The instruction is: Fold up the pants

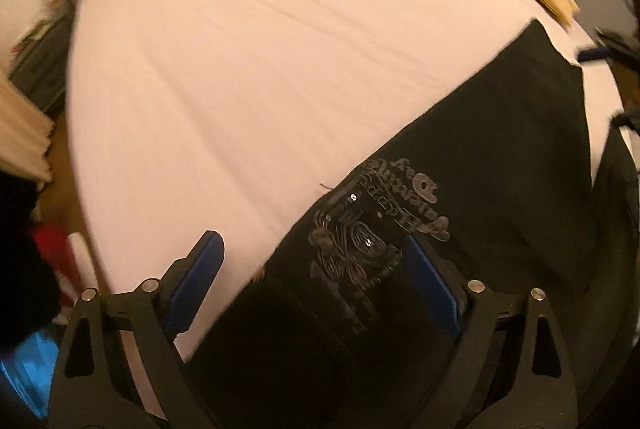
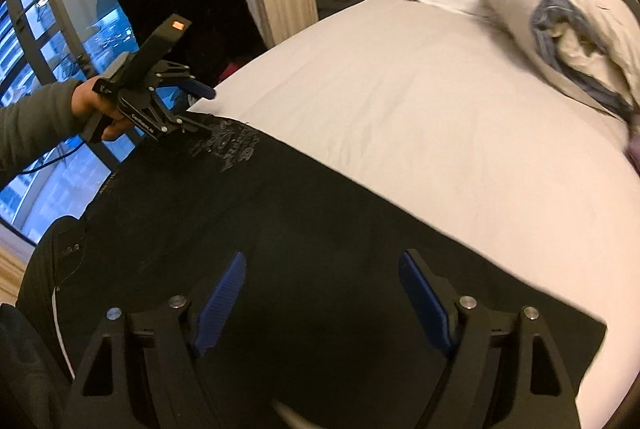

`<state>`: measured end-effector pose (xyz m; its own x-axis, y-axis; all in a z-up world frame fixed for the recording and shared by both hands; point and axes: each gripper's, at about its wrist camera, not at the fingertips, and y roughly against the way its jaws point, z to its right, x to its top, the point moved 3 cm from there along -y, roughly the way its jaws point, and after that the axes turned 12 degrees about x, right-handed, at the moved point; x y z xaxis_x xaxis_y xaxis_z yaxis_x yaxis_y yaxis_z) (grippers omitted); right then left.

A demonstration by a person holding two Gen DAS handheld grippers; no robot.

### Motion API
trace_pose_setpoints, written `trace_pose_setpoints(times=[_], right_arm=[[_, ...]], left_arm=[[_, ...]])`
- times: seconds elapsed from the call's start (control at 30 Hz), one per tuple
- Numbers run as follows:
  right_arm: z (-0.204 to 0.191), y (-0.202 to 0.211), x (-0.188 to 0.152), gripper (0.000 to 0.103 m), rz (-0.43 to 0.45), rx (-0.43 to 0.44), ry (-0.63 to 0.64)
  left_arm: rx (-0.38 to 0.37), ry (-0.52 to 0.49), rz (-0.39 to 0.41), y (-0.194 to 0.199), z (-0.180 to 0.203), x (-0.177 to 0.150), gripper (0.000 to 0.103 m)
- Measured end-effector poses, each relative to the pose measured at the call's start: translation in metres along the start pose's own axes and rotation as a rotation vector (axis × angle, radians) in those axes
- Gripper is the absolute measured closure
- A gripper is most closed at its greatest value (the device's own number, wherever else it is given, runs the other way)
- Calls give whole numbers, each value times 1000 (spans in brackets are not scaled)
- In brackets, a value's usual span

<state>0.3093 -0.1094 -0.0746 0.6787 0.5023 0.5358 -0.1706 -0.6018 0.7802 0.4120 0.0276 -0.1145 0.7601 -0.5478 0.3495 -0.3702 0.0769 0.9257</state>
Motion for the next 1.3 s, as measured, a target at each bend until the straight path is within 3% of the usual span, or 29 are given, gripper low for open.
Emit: trace_pose_setpoints(times=[0.13,0.23,0.33,0.37,0.4,0.47,0.63,0.87,0.97,1.03,1.2,1.3], right_arm=[[13,-24,10,23,-41,18,32],[10,-41,13,30,-96,39,69],[8,-58,19,32,-154,51,116],[9,-62,24,32,-166,51,126],[9,-67,26,33,-182,44,139],[10,-78,30,36,-229,28,173],[17,-89,35,40,-289,-12,227],[41,-86,41,44,-353,-48,242],[42,-83,44,45,-372,-37,251],[43,-83,44,51,-388,-22,255],[38,-70,43,85,-408,1,280],[37,-52,44,93,-385,-7,266]], left_arm=[[-56,-59,-120,-38,-6,-1,12],[-80,-41,-113,-45,-15,2,15],[-98,-19,-95,-43,-22,4,42],[-96,-9,-87,-40,-24,4,67],[-120,10,-84,-36,-28,5,84],[-95,4,-63,-24,-27,0,91],[-6,-62,52,5,-20,-8,95],[50,-106,189,45,2,-31,95],[60,-127,233,65,-13,-45,95],[69,-133,255,78,4,-57,95],[68,-129,264,90,16,-54,95],[66,-116,267,84,28,-51,95]])
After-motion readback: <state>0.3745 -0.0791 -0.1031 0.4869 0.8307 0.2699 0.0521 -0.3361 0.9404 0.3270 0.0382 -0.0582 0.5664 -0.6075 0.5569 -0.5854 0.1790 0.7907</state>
